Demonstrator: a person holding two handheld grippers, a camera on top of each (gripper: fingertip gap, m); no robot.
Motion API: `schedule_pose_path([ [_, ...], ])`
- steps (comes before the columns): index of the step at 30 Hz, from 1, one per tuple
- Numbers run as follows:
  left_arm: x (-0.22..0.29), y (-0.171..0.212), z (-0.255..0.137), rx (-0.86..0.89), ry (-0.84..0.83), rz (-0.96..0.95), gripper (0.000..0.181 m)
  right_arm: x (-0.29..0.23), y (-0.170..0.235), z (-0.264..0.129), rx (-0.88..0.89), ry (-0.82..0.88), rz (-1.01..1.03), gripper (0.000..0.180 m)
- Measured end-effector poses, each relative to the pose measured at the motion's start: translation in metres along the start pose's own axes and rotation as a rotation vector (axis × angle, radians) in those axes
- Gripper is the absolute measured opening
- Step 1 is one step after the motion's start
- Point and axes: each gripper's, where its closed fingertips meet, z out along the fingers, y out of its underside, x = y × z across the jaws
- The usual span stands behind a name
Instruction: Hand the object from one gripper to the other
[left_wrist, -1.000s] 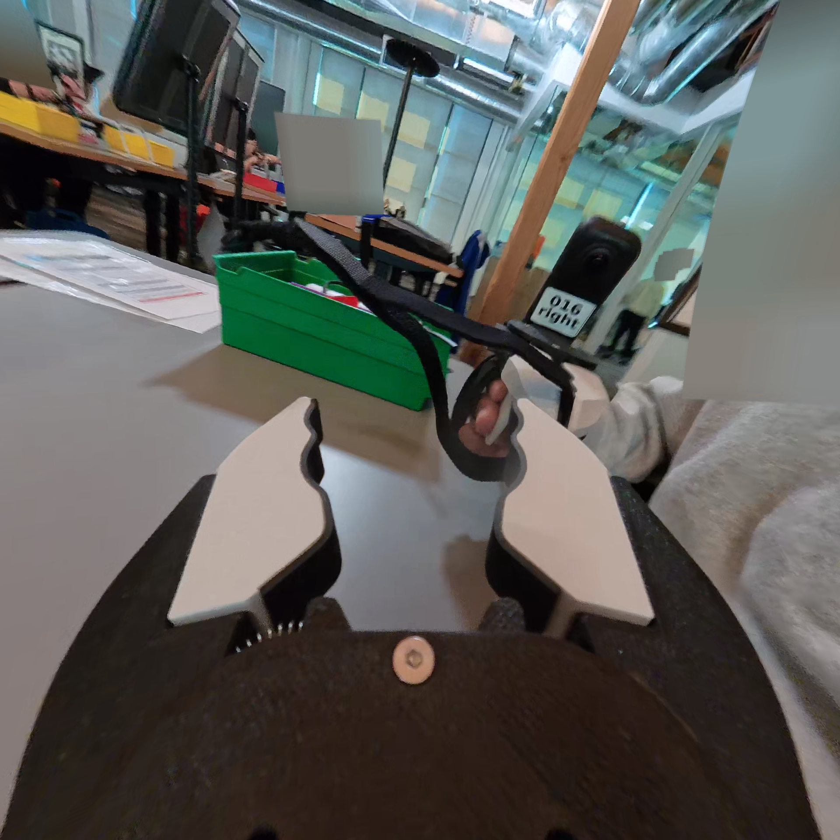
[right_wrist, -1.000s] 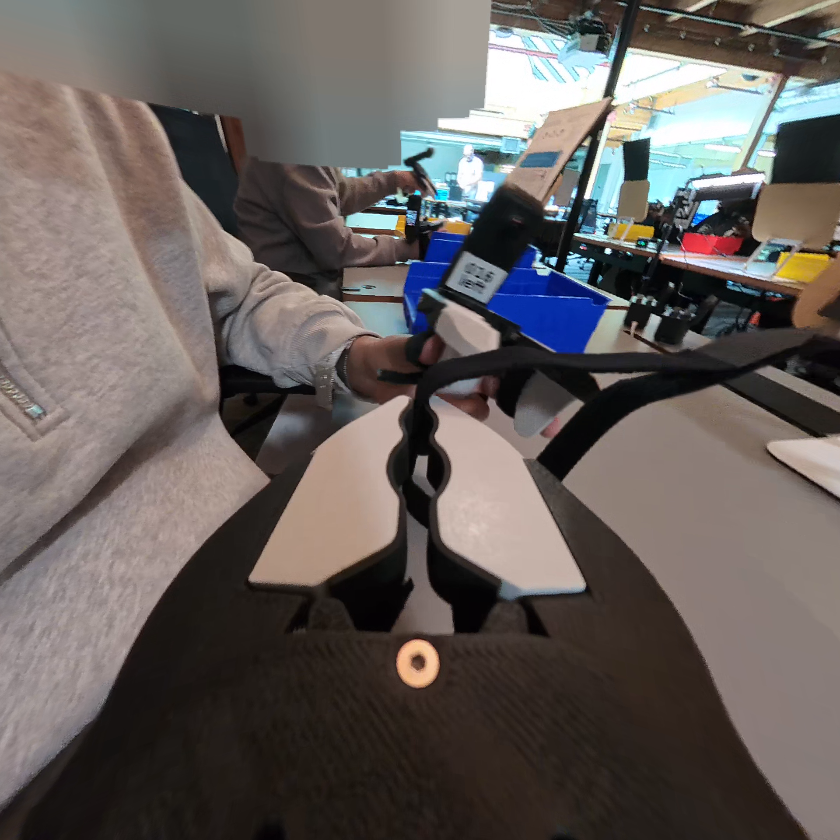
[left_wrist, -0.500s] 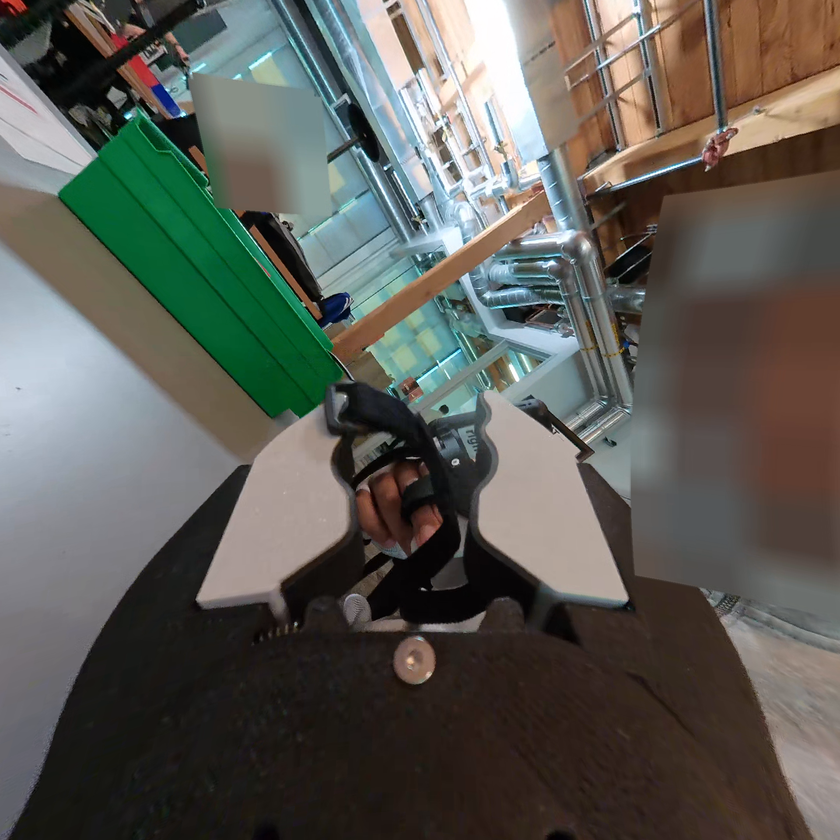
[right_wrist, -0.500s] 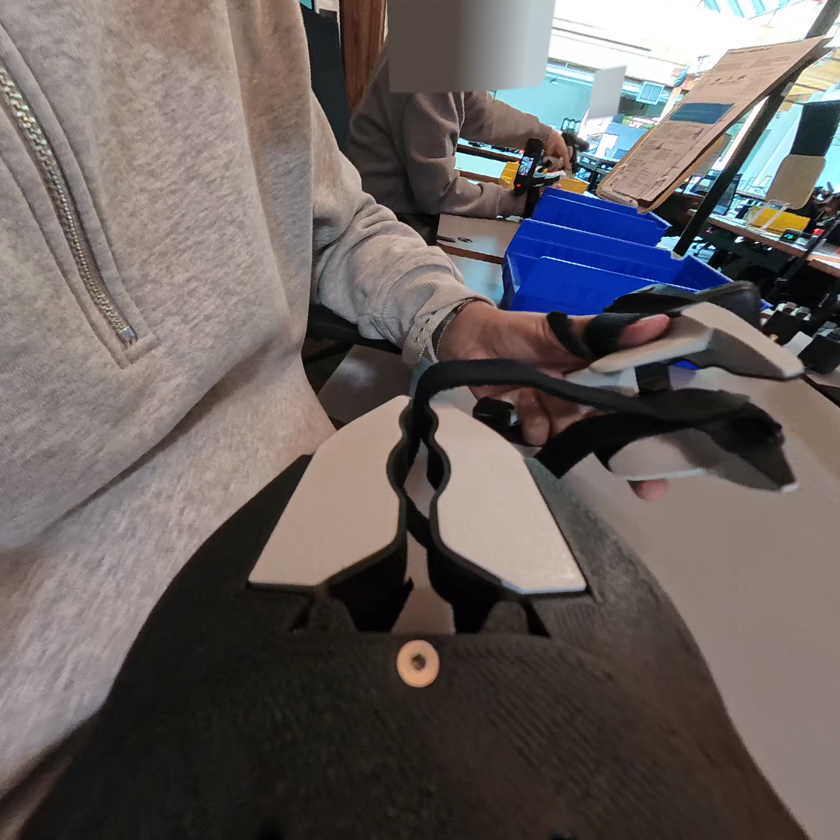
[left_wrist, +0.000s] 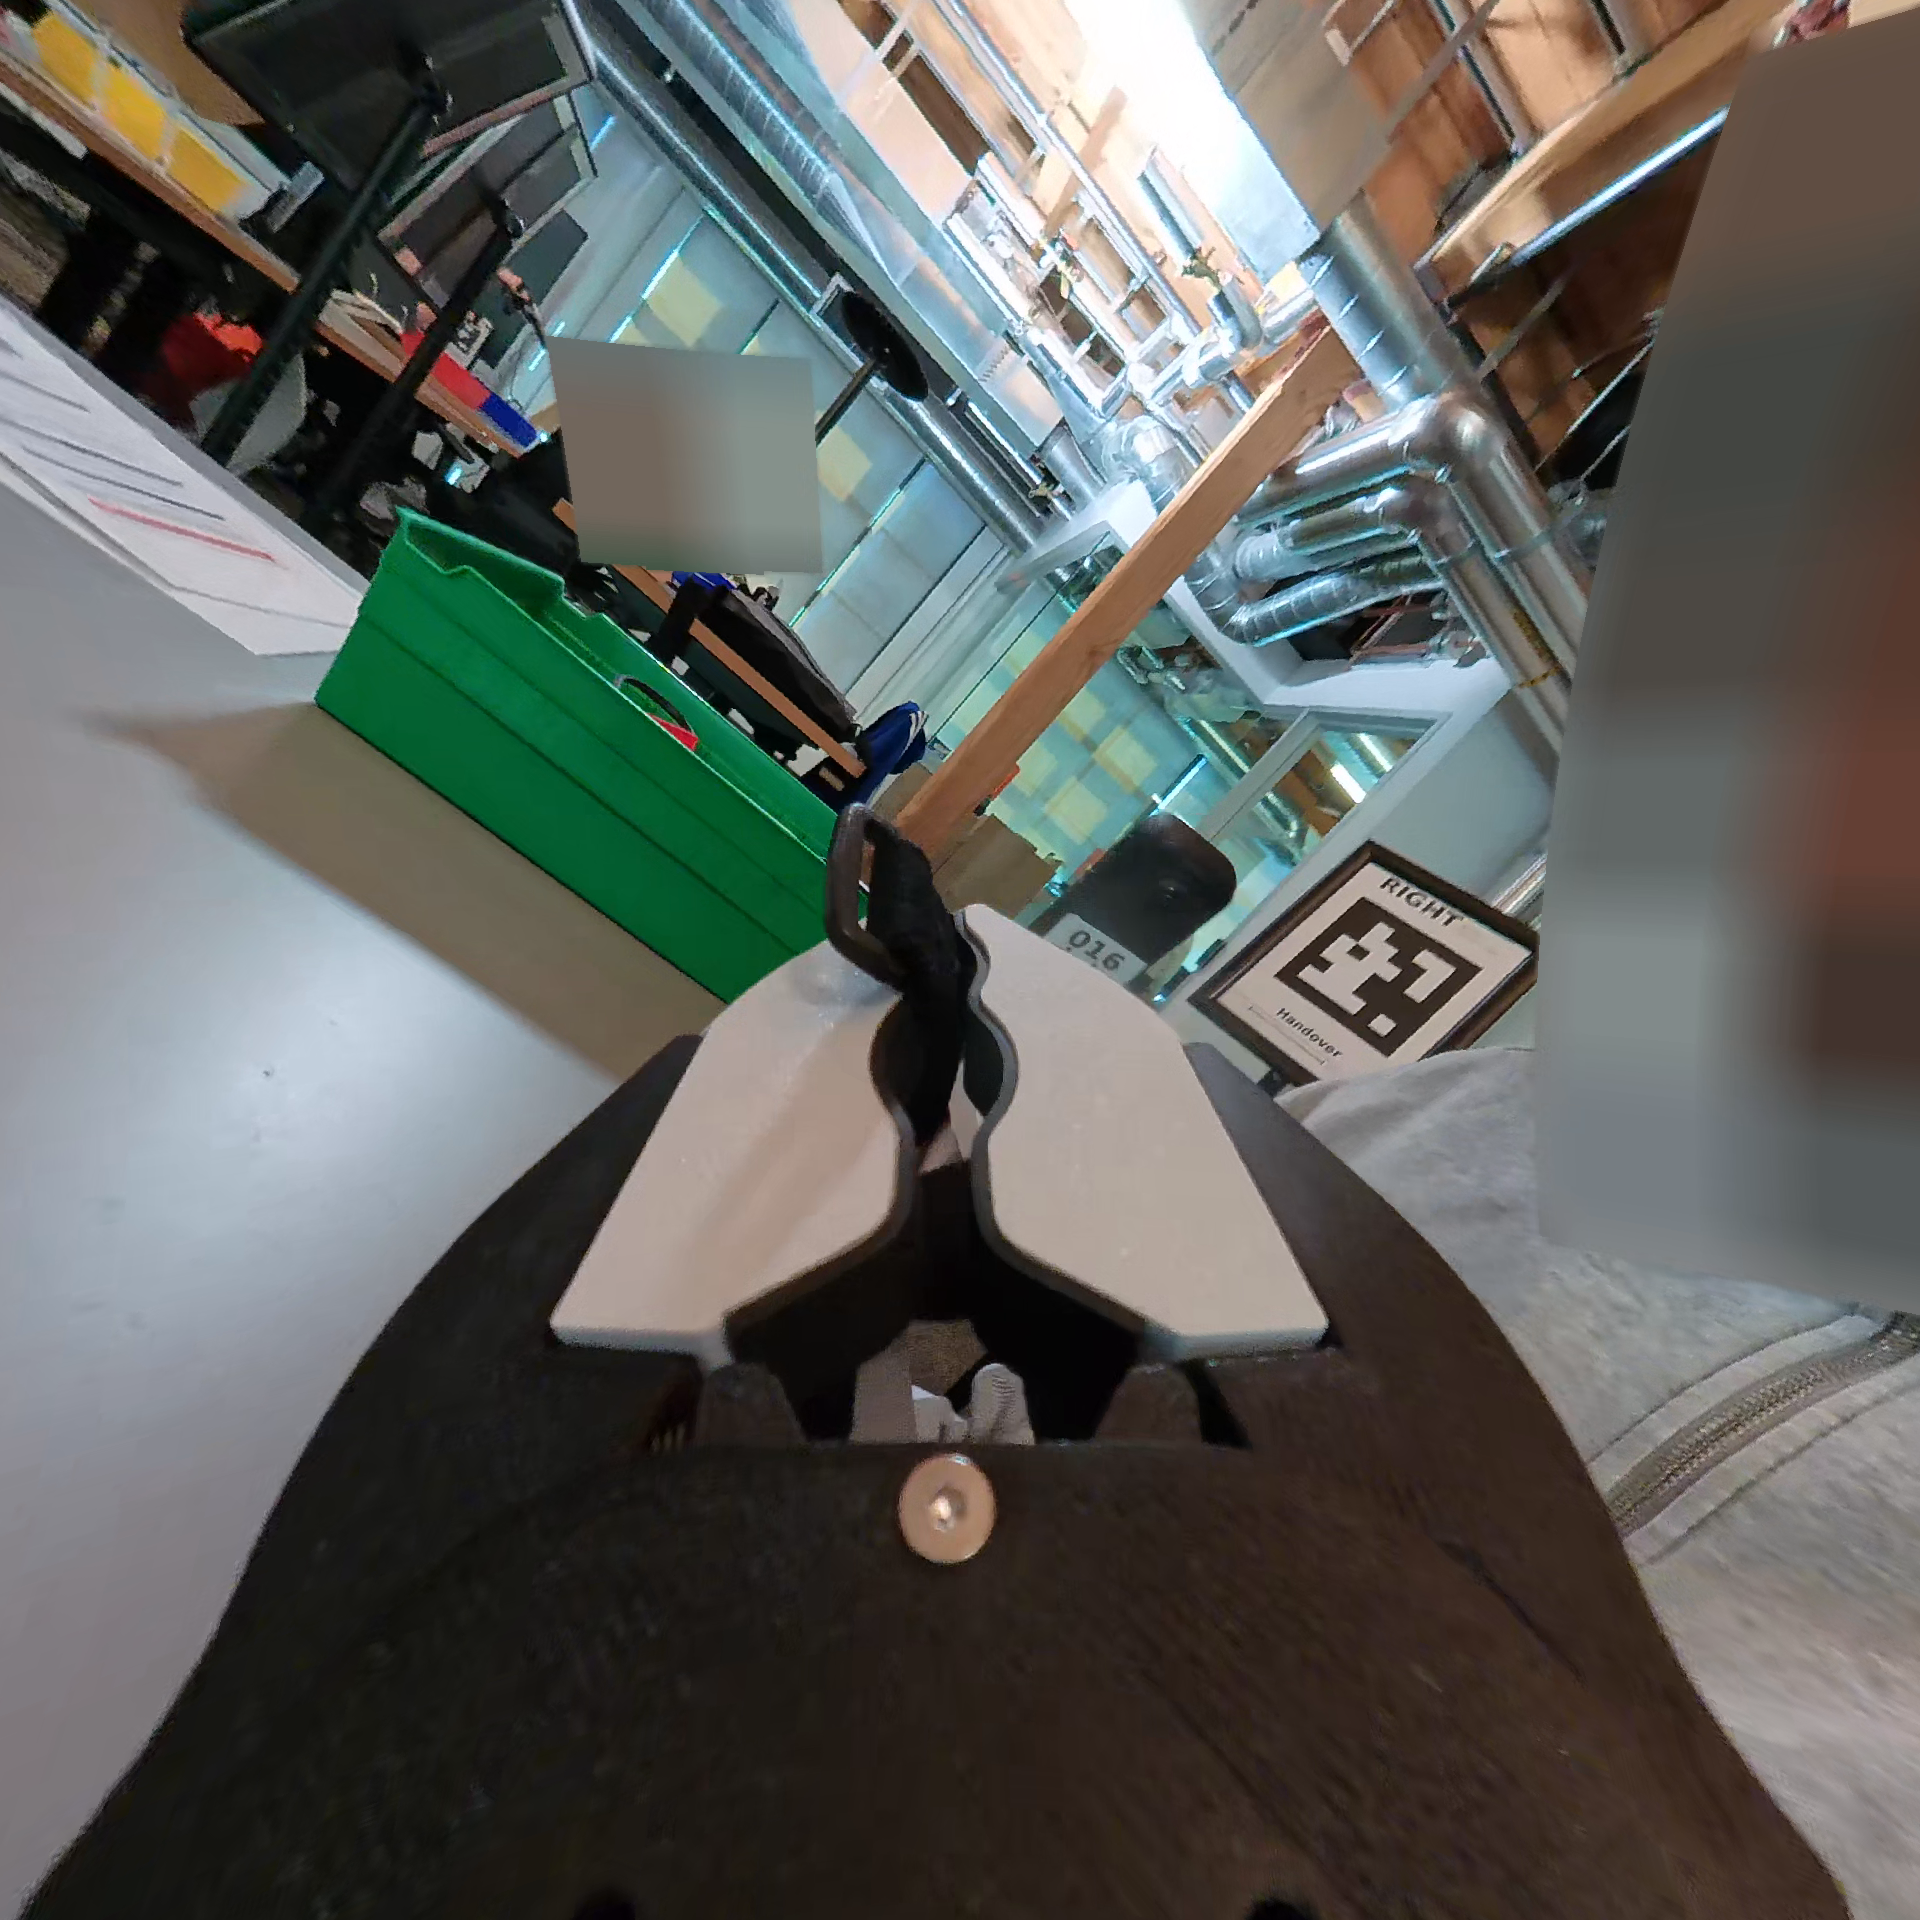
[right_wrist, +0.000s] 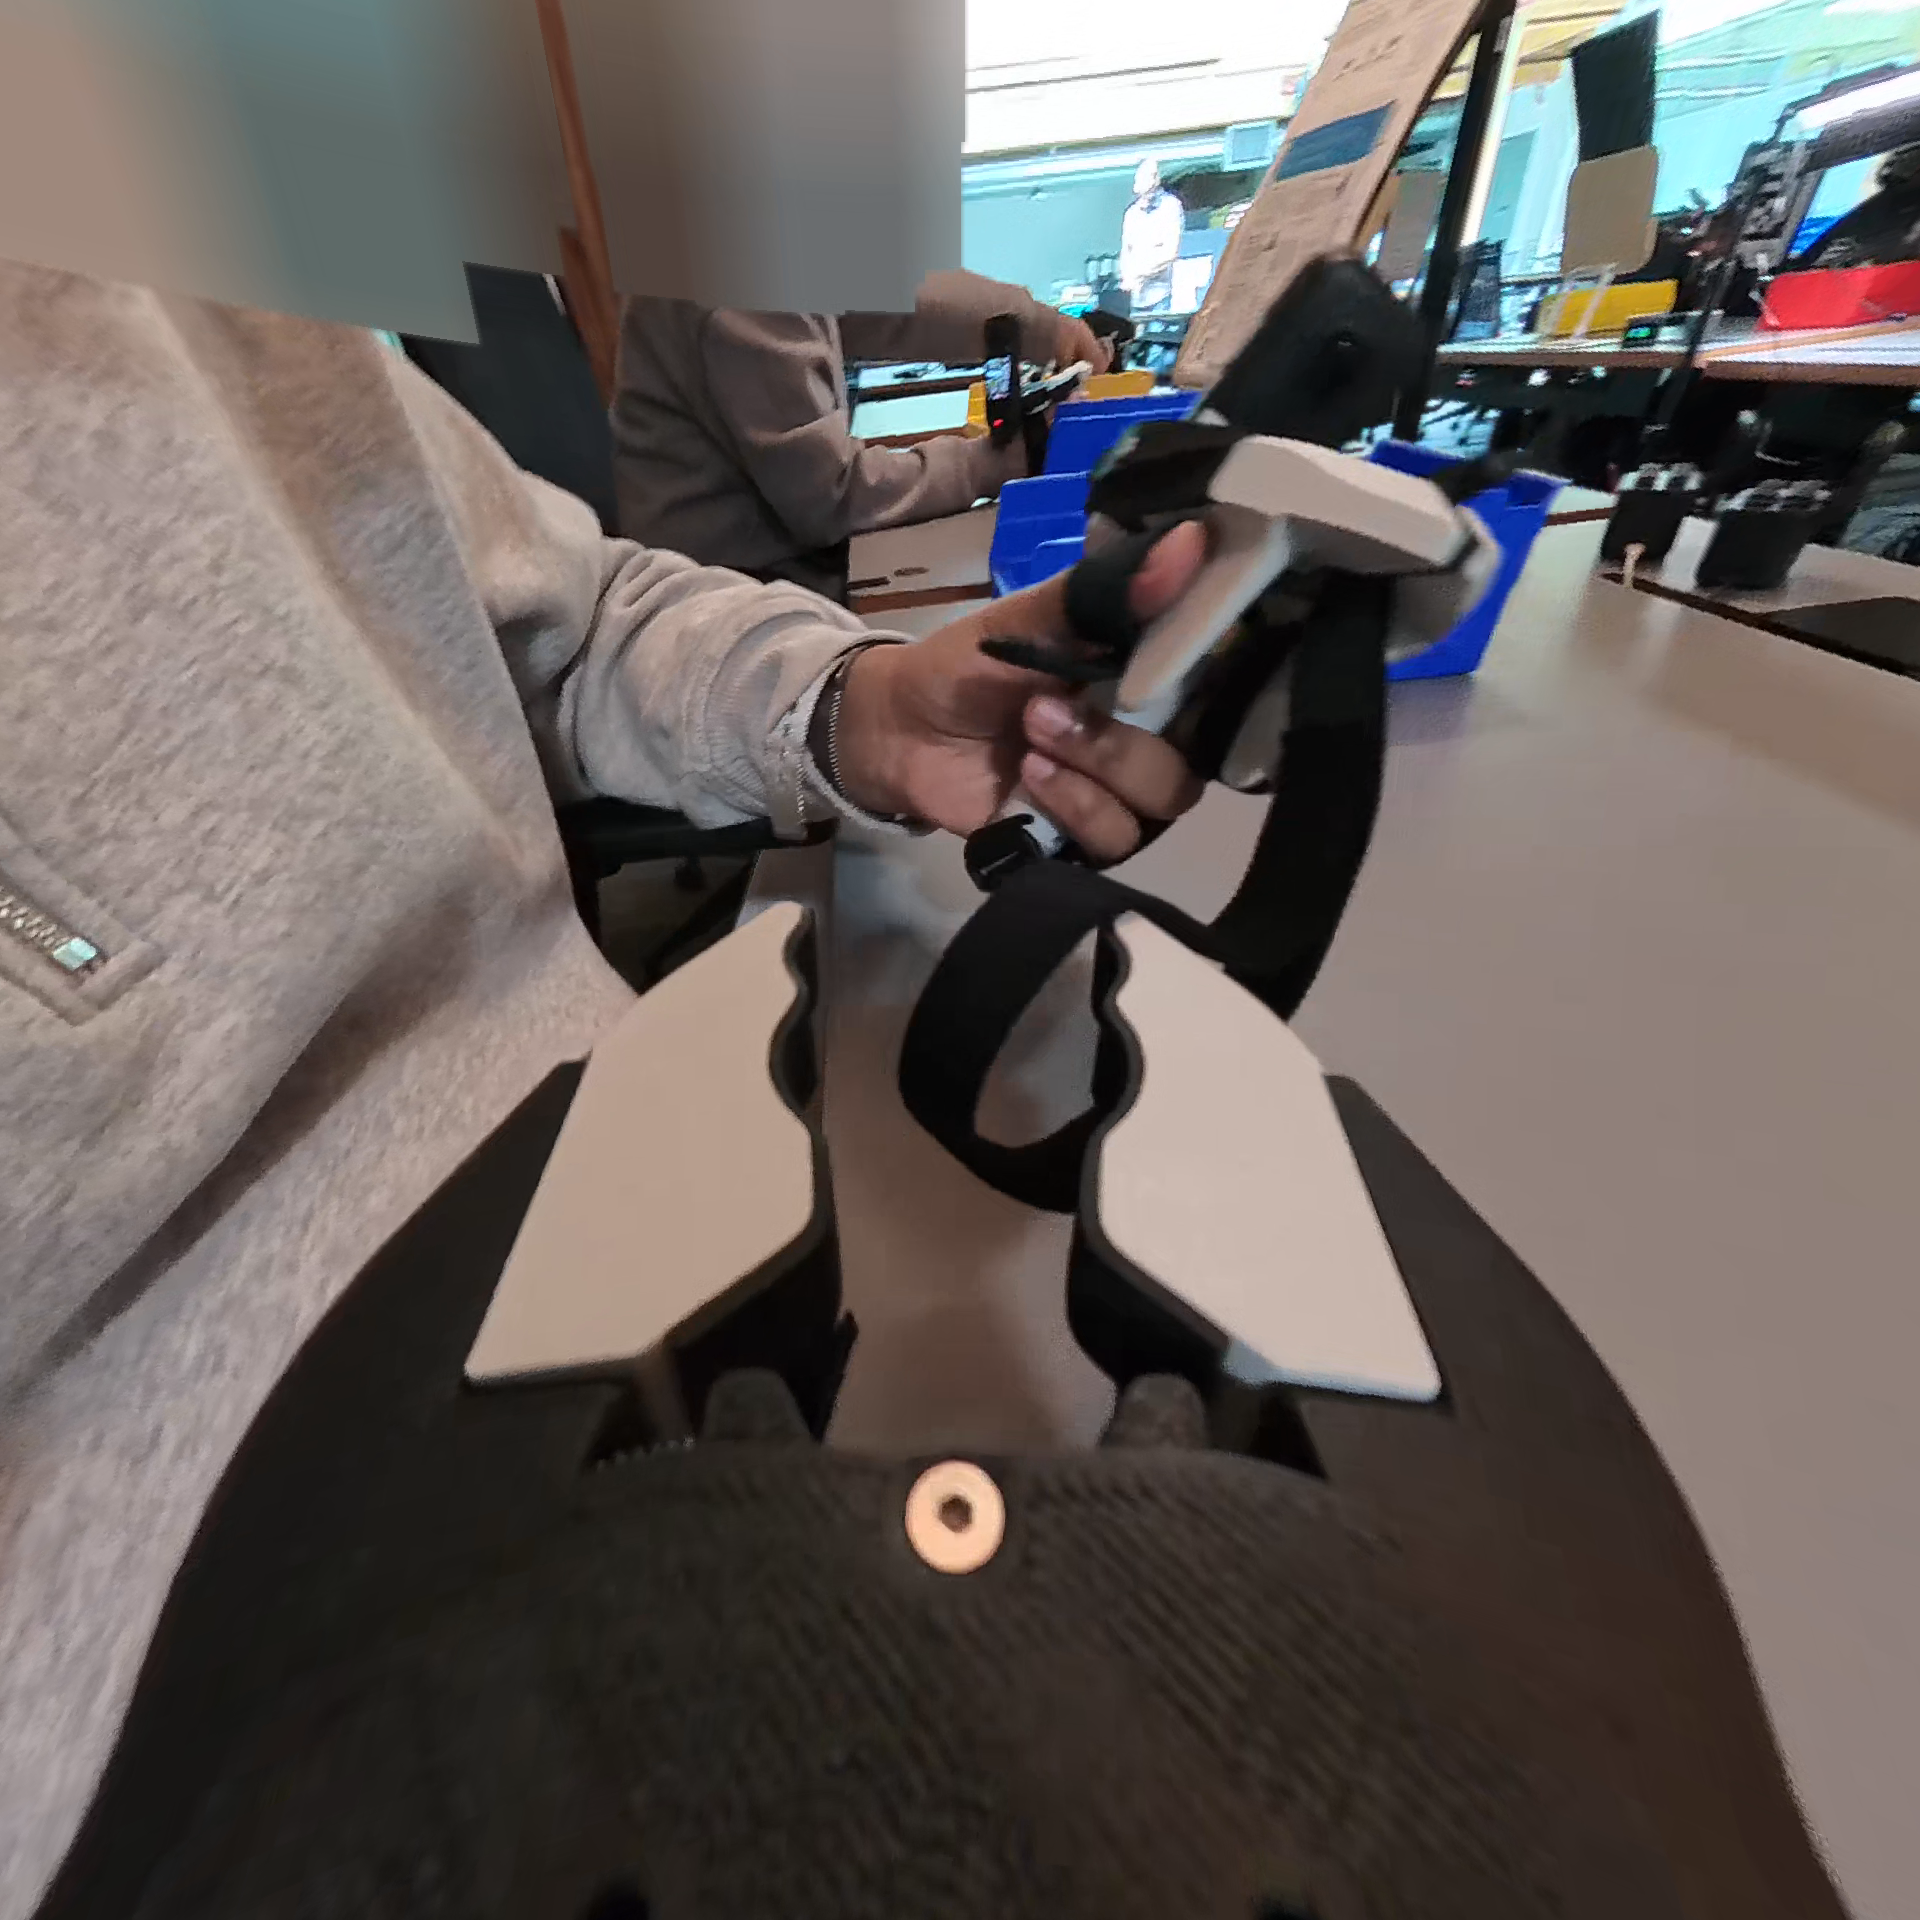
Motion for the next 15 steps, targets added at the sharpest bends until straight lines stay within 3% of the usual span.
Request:
schedule_pose_path([
  [1,0.002,-0.001,0.0,-0.004,-0.005,0.027,0.0,0.005,-0.001,-0.003,0.011,0.014,0.023,0.052],
  [8,0.03,-0.017,-0.002,0.027,-0.01,0.244,0.0,0.042,0.005,-0.019,0.038,0.12,0.251,0.061],
  [15,0.059,-0.007,0.007,-0.042,0.039,0.435,0.0,0.059,0.011,-0.026,0.032,0.192,0.279,0.061],
])
